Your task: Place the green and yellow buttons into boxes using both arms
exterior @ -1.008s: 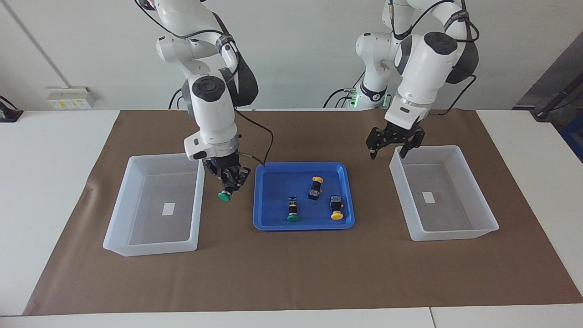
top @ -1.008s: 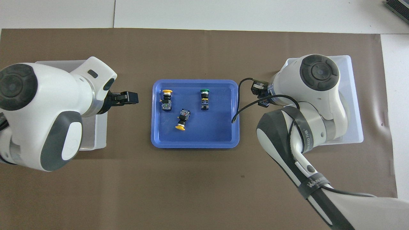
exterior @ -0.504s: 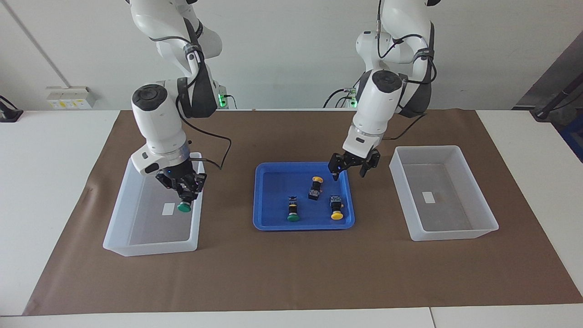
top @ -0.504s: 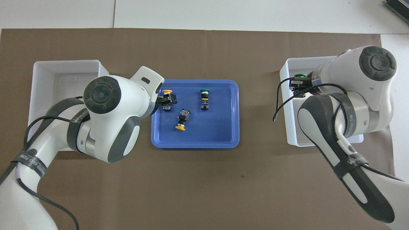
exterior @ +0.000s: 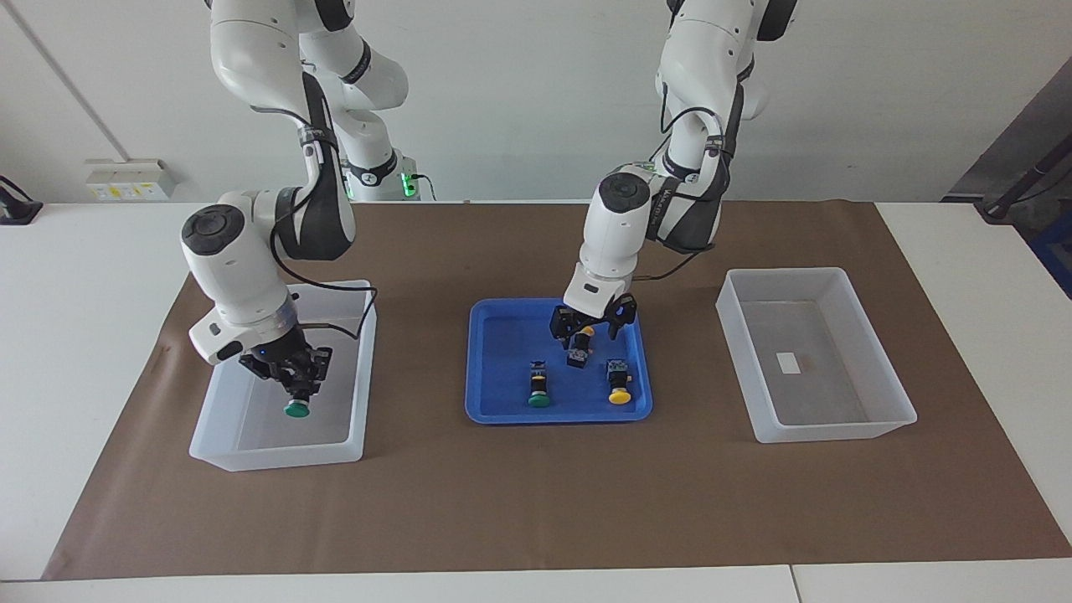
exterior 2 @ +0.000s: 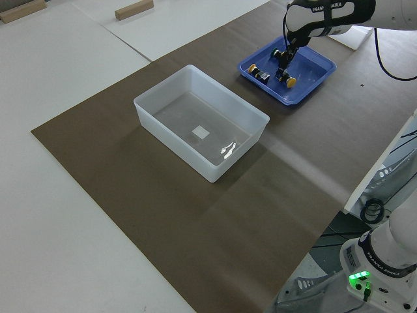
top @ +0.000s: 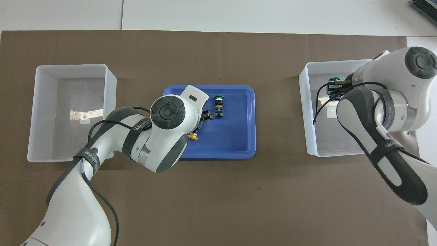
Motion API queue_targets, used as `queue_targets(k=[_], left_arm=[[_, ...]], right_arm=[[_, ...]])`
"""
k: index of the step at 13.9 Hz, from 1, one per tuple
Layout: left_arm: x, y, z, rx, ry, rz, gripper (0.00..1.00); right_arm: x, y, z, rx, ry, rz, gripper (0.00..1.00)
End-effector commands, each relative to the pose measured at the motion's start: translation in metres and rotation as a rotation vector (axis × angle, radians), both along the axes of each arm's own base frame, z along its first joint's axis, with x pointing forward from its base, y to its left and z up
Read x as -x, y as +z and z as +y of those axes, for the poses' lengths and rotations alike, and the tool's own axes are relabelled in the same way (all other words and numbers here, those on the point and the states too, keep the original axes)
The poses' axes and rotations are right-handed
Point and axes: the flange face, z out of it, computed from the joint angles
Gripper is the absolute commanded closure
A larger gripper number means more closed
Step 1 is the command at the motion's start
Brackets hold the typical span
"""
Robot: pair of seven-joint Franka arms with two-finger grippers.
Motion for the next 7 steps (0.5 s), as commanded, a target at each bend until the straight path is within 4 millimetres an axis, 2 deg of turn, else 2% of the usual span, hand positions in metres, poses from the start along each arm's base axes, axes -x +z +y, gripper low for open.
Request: queue_targets(k=[1, 4, 7], left_arm=[[0.0, -0.008, -0.012, -0.003, 0.02, -0.031, 0.0], [0.0, -0.02, -0.015, -0.032, -0.019, -0.053, 0.0], [0.002, -0.025, -0.015, -0.037, -0.021, -0.044, 0.0]], right_arm=[[-0.023, -0.013, -0.017, -0.03, 0.02, -0.009, 1.0], [-0.031, -0.028, -0.029, -0.031, 0.014, -0.001, 1.0], [-0.034, -0.038, -0.031, -0.032, 0.008, -0.047, 1.0]])
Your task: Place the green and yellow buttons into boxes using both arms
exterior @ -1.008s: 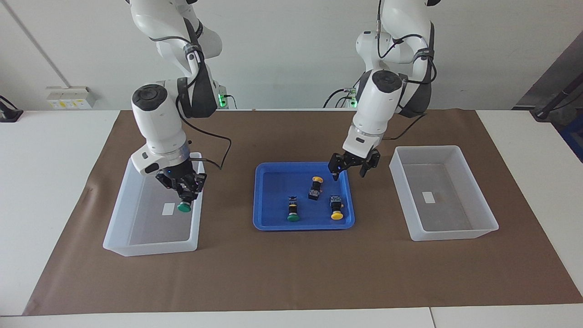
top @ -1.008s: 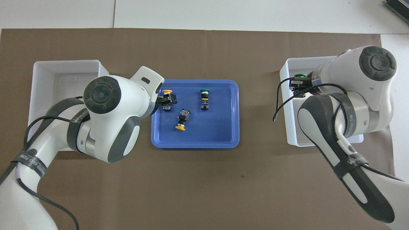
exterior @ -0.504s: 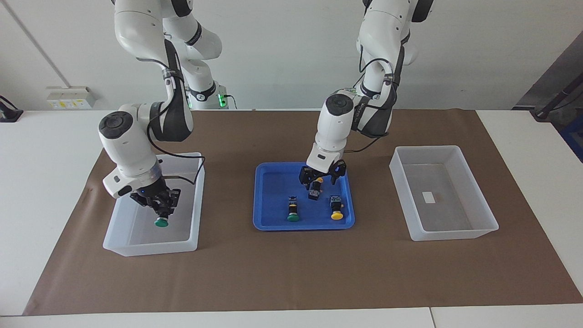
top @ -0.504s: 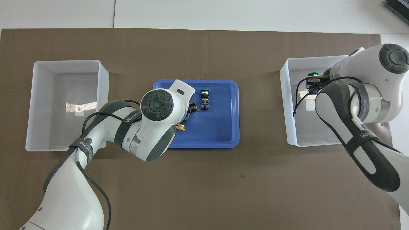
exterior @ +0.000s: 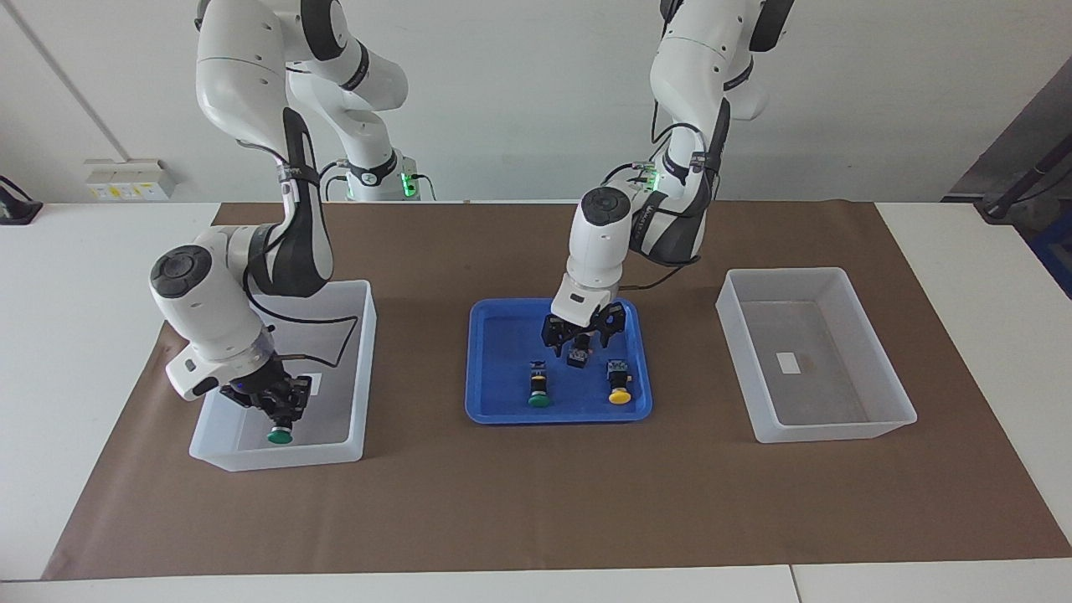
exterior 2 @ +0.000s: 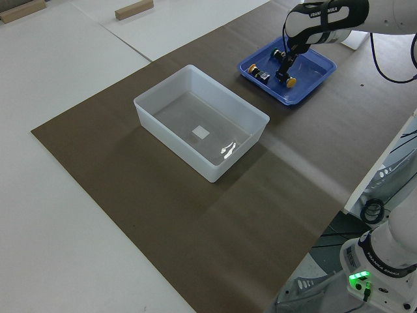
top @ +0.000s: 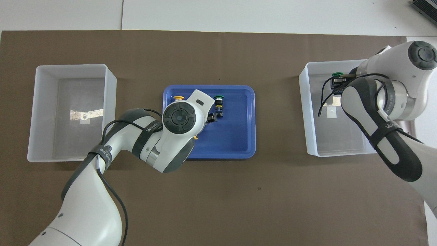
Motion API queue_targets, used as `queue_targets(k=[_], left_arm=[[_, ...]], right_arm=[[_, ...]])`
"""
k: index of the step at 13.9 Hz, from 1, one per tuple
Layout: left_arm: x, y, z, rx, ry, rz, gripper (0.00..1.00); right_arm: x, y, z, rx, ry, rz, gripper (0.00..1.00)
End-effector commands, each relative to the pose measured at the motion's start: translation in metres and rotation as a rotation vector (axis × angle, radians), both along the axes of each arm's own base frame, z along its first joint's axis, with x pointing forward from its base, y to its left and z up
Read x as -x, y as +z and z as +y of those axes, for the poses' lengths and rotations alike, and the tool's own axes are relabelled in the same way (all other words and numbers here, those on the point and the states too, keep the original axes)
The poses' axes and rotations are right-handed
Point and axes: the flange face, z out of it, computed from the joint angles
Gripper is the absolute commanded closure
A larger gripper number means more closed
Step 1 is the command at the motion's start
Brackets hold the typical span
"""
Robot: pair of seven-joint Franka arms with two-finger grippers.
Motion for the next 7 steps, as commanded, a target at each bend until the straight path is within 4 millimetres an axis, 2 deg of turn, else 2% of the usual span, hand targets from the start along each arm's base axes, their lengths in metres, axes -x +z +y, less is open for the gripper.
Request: queue_targets(k=[1, 3, 4, 5, 6, 7], left_arm=[[0.0, -0.006, -0.004, -0.012, 0.005, -0.017, 0.0], [0.007, -0.007, -0.011, -0.012, -0.008, -0.015, 0.03], [0.007, -0.007, -0.012, -0.011, -0.004, -0.014, 0.06], [0.009, -0.007, -0.014, -0.011, -0.004, -0.014, 0.08], [0.009, -0.007, -0.014, -0.01, -0.004, -0.015, 0.08], [0.009, -0.007, -0.014, -0.009, 0.004, -0.015, 0.11]], right_arm=[[-0.006, -0.008, -0.004, -0.025, 0.01, -0.029, 1.0], [-0.006, -0.011, -0.003, -0.026, 0.01, -0.029, 1.0], [-0.008, -0.011, -0.004, -0.023, 0.011, -0.049, 0.86], [-0.009, -0.011, -0.002, -0.022, 0.013, -0.058, 0.77], [-0.009, -0.011, 0.002, -0.022, 0.016, -0.058, 0.6], [-0.009, -0.01, 0.003, -0.022, 0.018, -0.06, 0.18]])
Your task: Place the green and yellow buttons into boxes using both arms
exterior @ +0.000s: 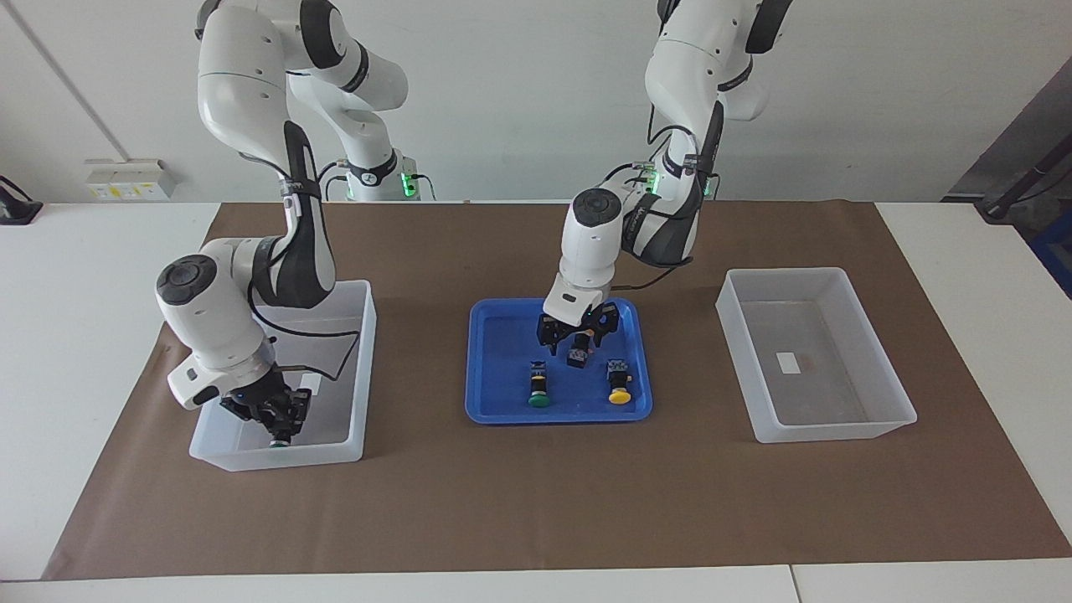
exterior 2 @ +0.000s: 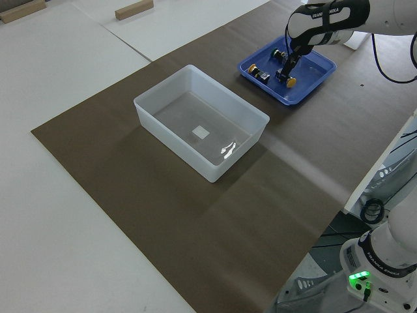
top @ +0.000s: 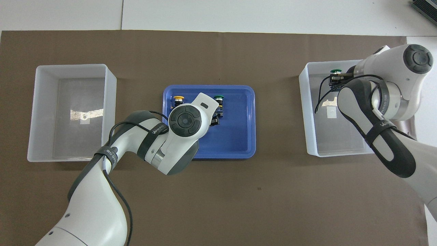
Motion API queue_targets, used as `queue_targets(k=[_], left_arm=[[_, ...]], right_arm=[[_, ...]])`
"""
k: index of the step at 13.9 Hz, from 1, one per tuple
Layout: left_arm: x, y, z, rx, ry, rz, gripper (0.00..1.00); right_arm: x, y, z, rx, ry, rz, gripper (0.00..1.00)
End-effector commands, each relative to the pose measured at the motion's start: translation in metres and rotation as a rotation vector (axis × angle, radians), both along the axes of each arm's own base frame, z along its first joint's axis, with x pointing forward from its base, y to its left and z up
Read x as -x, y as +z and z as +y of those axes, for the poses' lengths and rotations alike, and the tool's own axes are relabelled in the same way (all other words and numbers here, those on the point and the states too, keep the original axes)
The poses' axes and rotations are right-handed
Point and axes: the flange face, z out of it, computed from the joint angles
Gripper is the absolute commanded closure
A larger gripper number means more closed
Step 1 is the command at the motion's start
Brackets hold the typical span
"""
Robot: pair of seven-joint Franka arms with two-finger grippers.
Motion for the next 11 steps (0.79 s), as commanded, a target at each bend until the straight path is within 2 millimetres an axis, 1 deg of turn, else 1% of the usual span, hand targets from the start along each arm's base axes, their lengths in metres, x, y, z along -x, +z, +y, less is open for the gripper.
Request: queue_targets(k=[1, 2, 3, 4, 5, 6, 7, 8, 9, 10, 11], left_arm=[[0.004, -0.003, -0.006, -0.006, 0.01, -0.02, 0.21], [0.005, -0.005, -0.006, -0.009, 0.009, -0.018, 0.27], [0.004, -0.004, -0.004, -0.006, 0.008, -0.022, 0.31], [0.004, -0.006, -0.004, -0.006, 0.008, -0.022, 0.34], [0.005, -0.006, -0.004, -0.007, 0.006, -0.021, 0.44], [0.006, -0.009, -0.004, -0.012, 0.004, -0.017, 0.68], [0.005, -0.008, -0.001, -0.016, -0.001, -0.015, 0.97], [0.003, -0.007, 0.0, -0.019, -0.004, -0.018, 1.0], [0.002, -0.005, 0.0, -0.023, -0.005, -0.015, 1.0], [-0.002, 0.002, 0.0, -0.028, -0.003, -0.012, 1.0], [-0.007, 0.01, 0.001, -0.039, 0.004, -0.004, 1.0]], right_arm=[[-0.004, 0.002, 0.001, -0.021, 0.015, -0.025, 0.0], [-0.004, 0.008, 0.005, -0.02, 0.017, -0.032, 0.0], [-0.003, 0.014, 0.01, -0.019, 0.025, -0.034, 0.0], [-0.002, 0.027, 0.011, -0.017, 0.027, -0.041, 0.0], [0.0, 0.04, 0.011, -0.016, 0.028, -0.046, 0.0], [0.004, 0.055, 0.014, -0.017, 0.03, -0.04, 0.0], [0.007, 0.071, 0.017, -0.017, 0.034, -0.044, 0.0], [0.009, 0.083, 0.027, -0.018, 0.043, -0.056, 0.0], [0.012, 0.097, 0.04, -0.021, 0.048, -0.065, 0.0], [0.016, 0.108, 0.05, -0.025, 0.037, -0.054, 0.0], [0.02, 0.116, 0.07, -0.034, 0.028, -0.051, 0.0]])
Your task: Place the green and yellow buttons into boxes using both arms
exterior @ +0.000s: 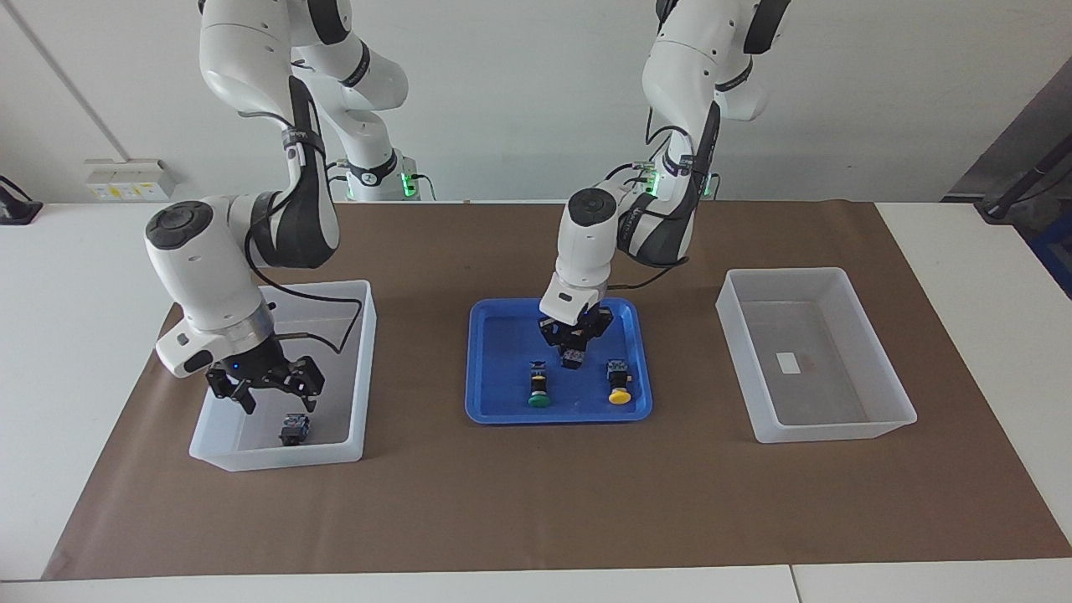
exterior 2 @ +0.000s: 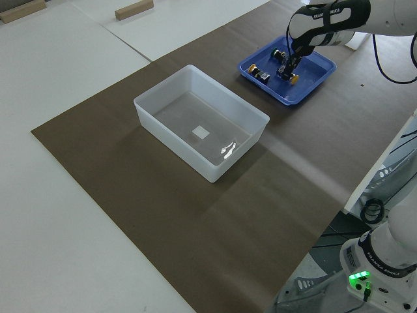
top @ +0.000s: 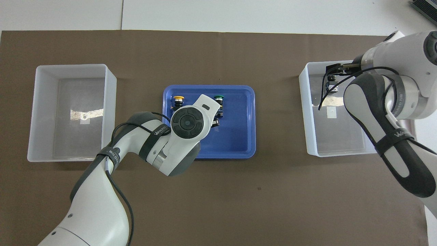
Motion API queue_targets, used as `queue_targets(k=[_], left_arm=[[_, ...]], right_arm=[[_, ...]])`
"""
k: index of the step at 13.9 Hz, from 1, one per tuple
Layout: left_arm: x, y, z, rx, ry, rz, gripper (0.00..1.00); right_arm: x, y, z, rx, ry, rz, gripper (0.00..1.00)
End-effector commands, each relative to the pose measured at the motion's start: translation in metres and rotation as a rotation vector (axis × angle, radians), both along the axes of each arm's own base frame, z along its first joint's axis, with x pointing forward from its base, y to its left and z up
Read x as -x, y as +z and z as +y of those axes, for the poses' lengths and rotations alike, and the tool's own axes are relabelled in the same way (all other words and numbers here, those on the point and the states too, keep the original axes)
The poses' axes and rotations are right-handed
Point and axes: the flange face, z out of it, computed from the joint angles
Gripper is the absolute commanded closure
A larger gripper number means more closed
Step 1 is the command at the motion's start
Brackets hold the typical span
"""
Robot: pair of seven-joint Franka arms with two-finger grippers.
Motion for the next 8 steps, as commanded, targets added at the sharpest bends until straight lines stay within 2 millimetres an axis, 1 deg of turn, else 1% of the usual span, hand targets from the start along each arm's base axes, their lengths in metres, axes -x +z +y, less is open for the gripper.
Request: queue_targets(k=[1, 2, 3, 4, 5, 7, 8], left_arm=[[-0.012, 0.024, 0.002, -0.037, 0.006, -0.002, 1.0], [-0.016, 0.043, 0.011, -0.037, 0.02, -0.009, 1.0], [-0.019, 0.069, 0.023, -0.029, 0.038, -0.025, 1.0], [-0.023, 0.092, 0.038, -0.029, 0.05, -0.032, 1.0], [-0.028, 0.106, 0.053, -0.028, 0.059, -0.031, 1.0], [-0.037, 0.134, 0.089, -0.01, 0.082, -0.03, 1.0], [-0.043, 0.148, 0.111, 0.007, 0.075, -0.019, 1.0]], right_arm=[[0.012, 0.018, 0.042, -0.039, -0.027, 0.013, 0.0], [0.013, 0.018, 0.058, -0.044, -0.033, 0.013, 0.0], [0.015, 0.018, 0.08, -0.049, -0.033, 0.011, 0.0], [0.017, 0.019, 0.097, -0.046, -0.036, 0.008, 0.0], [0.019, 0.019, 0.111, -0.051, -0.036, 0.009, 0.0], [0.026, 0.013, 0.155, -0.067, -0.038, 0.01, 0.0], [0.028, 0.01, 0.174, -0.079, -0.062, 0.007, 0.0]])
